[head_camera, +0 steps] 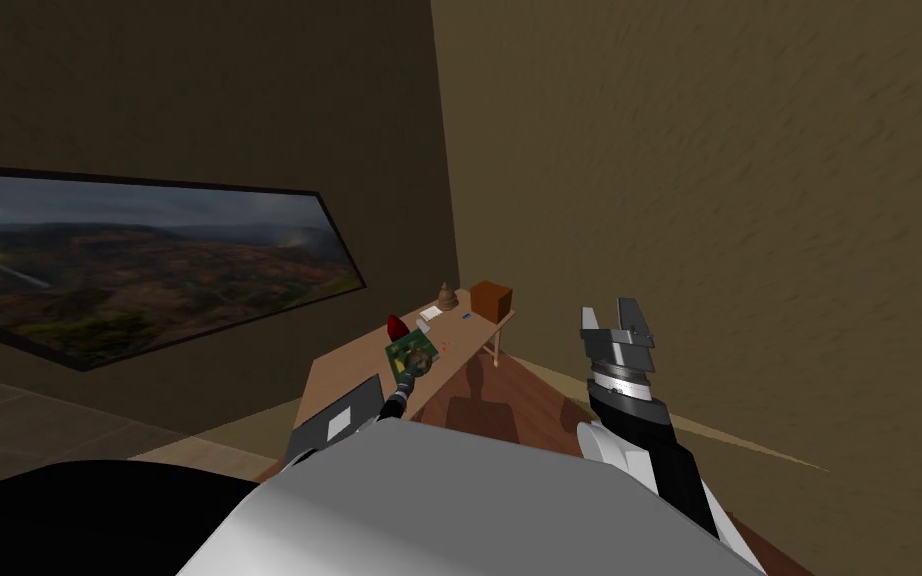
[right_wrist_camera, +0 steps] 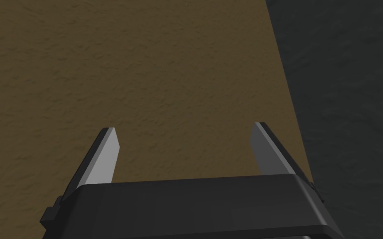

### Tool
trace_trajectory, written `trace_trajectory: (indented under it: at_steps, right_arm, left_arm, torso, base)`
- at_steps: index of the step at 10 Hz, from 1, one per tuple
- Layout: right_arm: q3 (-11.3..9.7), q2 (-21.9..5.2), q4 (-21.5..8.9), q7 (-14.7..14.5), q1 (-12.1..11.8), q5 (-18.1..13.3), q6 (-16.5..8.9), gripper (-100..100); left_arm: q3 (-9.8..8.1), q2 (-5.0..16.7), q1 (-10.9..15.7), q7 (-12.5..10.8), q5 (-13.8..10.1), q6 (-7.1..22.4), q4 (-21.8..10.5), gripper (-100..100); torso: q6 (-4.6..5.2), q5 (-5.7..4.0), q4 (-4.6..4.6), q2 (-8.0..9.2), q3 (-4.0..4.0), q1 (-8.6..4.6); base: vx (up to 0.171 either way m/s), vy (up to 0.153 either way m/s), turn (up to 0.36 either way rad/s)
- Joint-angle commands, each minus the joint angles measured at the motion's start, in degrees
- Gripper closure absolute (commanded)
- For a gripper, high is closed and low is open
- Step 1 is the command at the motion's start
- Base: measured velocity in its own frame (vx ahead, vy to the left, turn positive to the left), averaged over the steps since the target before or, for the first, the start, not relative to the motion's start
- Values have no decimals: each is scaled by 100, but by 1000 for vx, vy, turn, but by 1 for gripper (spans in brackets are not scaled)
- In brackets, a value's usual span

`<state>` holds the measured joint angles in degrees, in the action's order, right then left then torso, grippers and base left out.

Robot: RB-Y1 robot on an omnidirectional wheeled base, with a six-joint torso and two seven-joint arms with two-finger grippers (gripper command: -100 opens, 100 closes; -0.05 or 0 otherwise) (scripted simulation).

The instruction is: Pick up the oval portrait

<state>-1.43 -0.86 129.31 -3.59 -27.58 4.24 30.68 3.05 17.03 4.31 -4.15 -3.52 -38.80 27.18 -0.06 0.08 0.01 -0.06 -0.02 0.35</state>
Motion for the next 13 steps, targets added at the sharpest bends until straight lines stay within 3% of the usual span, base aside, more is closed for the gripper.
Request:
trace_trajectory:
  at_steps: [1,4,5,6,10,11,12,13]
  right_arm:
    - [0,0,0,0,0,0,0,0]
    - [0,0,0,0,0,0,0,0]
    - [0,0,0,0,0,0,0,0]
    - [0,1,0,0,0,0,0,0]
    - [-1,1,0,0,-1,0,0,0]
    - [-1,1,0,0,-1,0,0,0]
    - [-1,1,0,0,-1,0,0,0]
    - [-1,2,0,0,-2,0,0,0]
  left_arm:
    - [-96,-112,63,171,-43,80,6,-100]
    - [-335,-386,338,537,-152,150,-224,-100]
    - [-280,-325,312,439,-128,115,-232,-100]
    - [-287,-340,330,465,-131,109,-254,100]
    - [-284,-350,319,453,-133,119,-259,100]
    - [-284,-351,318,451,-134,120,-260,0]
    - [-192,-222,173,318,-87,108,-86,100]
    - [-144,-167,118,244,-65,94,-40,100]
  torso:
    - [0,0,0,0,0,0]
    - [-1,-1,1,5,3,-7]
    - [2,0,2,3,2,-7]
    - [-3,-4,0,-5,-3,-15]
    - [-2,-17,4,-14,-4,-32]
    - [-2,-18,5,-13,-3,-33]
    - [-2,-19,6,-12,-3,-34]
    - [-9,-25,4,-17,-5,-50]
  base:
    - [-31,87,-56]
    - [-41,74,-88]
    - [-21,29,-29]
    - [-6,3,1]
    - [-1,0,2]
    - [0,0,0]
    - [27,-56,102]
    - [51,-78,120]
